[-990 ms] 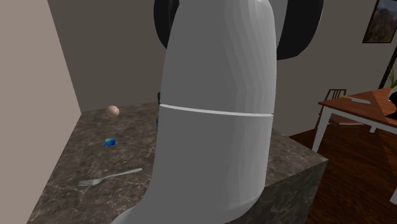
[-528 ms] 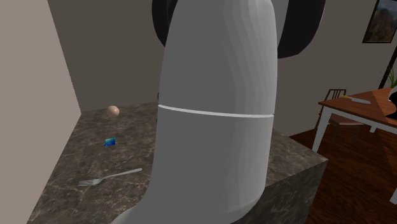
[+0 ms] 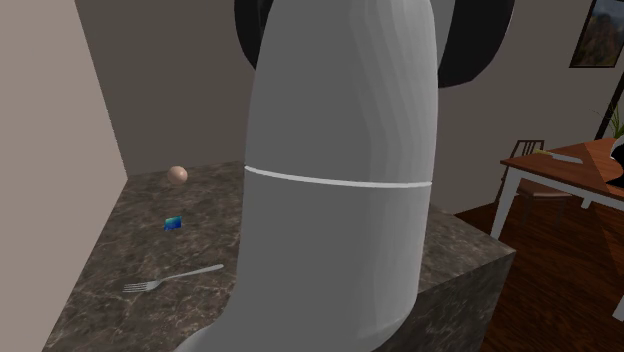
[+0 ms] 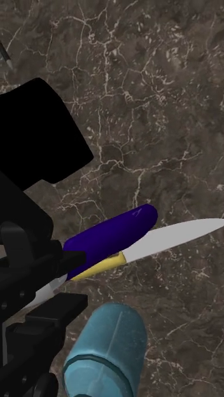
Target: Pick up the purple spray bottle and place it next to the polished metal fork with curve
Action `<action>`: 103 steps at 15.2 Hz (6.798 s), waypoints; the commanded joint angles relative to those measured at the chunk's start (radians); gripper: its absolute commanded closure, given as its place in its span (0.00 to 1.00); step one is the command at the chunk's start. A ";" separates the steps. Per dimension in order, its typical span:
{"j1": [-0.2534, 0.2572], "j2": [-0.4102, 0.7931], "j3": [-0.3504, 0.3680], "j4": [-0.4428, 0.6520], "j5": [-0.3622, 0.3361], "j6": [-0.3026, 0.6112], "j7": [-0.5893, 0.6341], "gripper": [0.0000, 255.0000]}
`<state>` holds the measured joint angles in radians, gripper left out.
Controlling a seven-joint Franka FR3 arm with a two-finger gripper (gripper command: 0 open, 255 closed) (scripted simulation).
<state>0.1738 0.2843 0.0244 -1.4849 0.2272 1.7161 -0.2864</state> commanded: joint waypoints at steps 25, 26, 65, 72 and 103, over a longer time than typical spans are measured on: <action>0.182 -0.642 0.193 -0.431 0.082 -0.113 0.399 1.00; 0.189 -0.657 0.204 -0.431 0.088 -0.122 0.419 1.00; 0.325 -0.882 0.474 -0.587 0.249 -0.062 0.768 1.00; 0.335 -0.903 0.490 -0.693 0.270 0.021 0.744 1.00; 0.365 -0.853 0.616 -1.053 0.385 0.427 0.648 1.00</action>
<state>0.5394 -0.5750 0.6360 -2.5336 0.6097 2.1311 0.3636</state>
